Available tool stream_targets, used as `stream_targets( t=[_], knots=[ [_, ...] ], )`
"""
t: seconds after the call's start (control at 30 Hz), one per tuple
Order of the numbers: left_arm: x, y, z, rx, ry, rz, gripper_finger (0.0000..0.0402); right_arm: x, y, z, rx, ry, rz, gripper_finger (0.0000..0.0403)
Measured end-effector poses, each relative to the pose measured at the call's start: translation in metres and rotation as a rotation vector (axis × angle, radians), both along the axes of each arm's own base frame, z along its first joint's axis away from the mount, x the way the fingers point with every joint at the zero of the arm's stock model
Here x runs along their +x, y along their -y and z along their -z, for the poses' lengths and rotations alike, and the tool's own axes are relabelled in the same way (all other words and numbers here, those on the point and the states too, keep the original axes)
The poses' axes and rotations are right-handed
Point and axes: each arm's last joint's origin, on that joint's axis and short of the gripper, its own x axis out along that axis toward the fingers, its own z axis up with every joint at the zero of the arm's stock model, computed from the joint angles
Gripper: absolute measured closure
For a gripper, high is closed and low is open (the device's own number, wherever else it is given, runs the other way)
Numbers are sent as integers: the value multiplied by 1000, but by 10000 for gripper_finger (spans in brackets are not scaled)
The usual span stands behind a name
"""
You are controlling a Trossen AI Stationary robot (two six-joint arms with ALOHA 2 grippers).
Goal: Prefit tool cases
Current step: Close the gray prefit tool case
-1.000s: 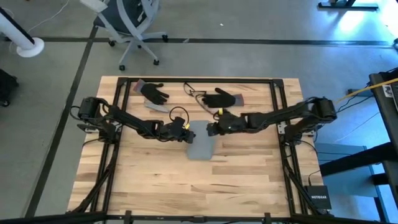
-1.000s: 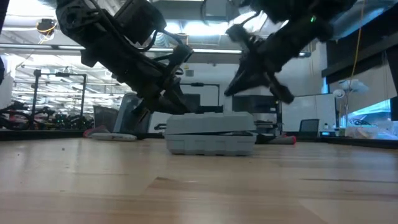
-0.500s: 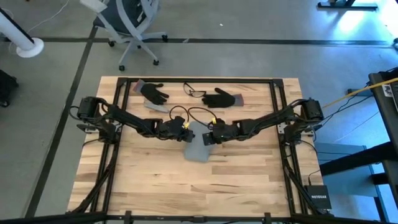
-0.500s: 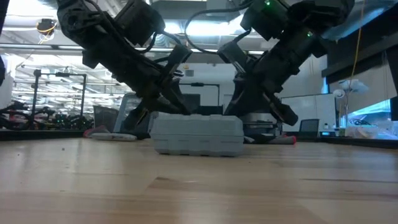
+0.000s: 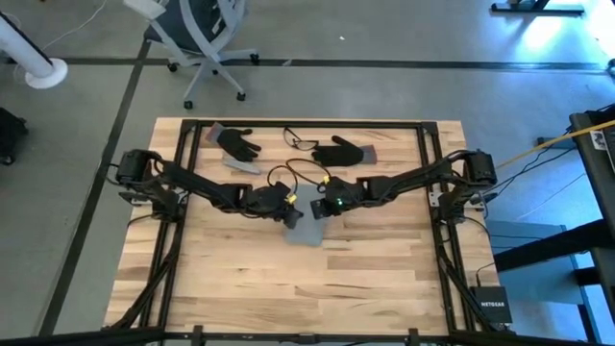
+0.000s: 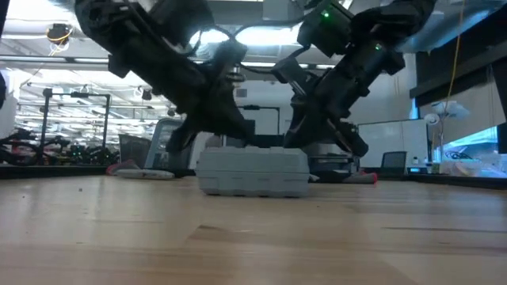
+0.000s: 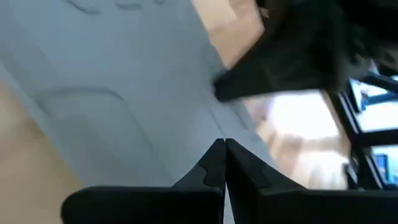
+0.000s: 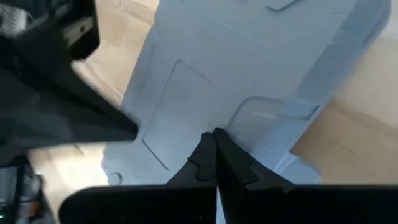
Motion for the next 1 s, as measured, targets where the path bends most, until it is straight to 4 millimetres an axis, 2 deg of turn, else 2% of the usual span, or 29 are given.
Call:
stream_targets(
  t=[0.23,0.37,0.43,0.5,0.57,0.7,0.87,1.0],
  knots=[
    [0,-3,13,53,-77,13,401,8,0,-31,-87,-106,-108,403],
    [-4,-2,16,106,-153,50,401,10,1,-64,-154,-118,-145,403],
    [-8,0,20,104,-218,56,401,6,2,-82,-186,-127,-152,403],
    [-11,3,21,93,-259,57,401,-2,2,-89,-194,-167,-157,403],
    [-12,7,21,90,-268,60,401,-10,1,-85,-179,-224,-164,403],
    [-13,15,20,58,-242,61,401,-20,-10,-64,-112,-254,-132,403],
    [-12,19,20,-4,-216,20,401,-28,-29,-28,-10,-140,9,403],
    [-12,20,20,-5,-216,16,401,-35,-42,-11,47,-65,123,403]
  ],
)
